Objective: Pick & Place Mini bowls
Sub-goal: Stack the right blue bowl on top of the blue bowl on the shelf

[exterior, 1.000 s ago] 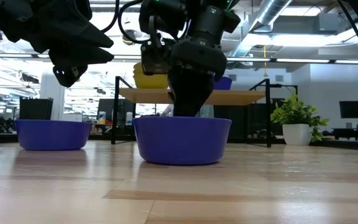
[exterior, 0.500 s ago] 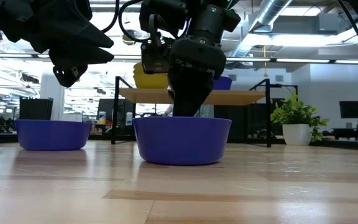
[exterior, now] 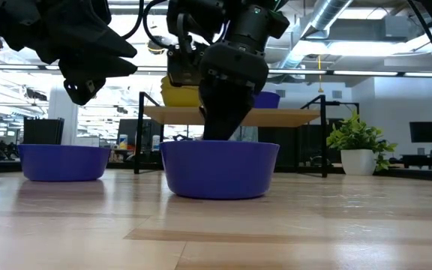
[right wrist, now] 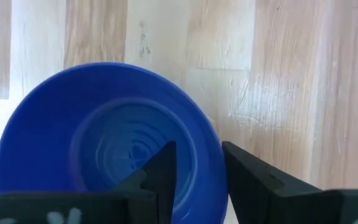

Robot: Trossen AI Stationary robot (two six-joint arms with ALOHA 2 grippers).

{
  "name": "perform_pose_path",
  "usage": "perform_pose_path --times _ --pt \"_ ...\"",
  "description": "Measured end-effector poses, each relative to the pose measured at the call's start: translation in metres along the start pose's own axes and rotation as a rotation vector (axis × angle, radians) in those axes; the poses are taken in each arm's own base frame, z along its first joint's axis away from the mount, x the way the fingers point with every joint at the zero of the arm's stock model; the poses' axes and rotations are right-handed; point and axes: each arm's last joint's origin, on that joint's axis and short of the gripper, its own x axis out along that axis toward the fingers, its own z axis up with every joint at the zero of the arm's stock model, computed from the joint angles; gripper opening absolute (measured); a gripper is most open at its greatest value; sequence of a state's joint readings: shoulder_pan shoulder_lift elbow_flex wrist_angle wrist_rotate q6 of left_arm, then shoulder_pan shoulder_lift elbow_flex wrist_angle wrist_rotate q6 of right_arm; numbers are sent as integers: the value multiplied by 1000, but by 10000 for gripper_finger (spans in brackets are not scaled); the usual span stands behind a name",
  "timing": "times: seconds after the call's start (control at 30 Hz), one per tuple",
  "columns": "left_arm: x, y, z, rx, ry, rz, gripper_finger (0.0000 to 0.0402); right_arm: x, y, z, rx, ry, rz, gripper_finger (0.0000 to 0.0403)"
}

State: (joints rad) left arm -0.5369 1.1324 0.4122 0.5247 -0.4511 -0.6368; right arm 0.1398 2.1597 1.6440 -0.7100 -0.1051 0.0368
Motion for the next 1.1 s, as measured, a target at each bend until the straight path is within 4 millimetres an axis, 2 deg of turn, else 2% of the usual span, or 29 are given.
perform_pose_path --times 0.47,1.1 --pt "0 0 0 0 0 0 108 -11 5 15 -16 -77 4 116" --pt "0 0 0 0 0 0 108 -9 4 10 -15 -24 3 116"
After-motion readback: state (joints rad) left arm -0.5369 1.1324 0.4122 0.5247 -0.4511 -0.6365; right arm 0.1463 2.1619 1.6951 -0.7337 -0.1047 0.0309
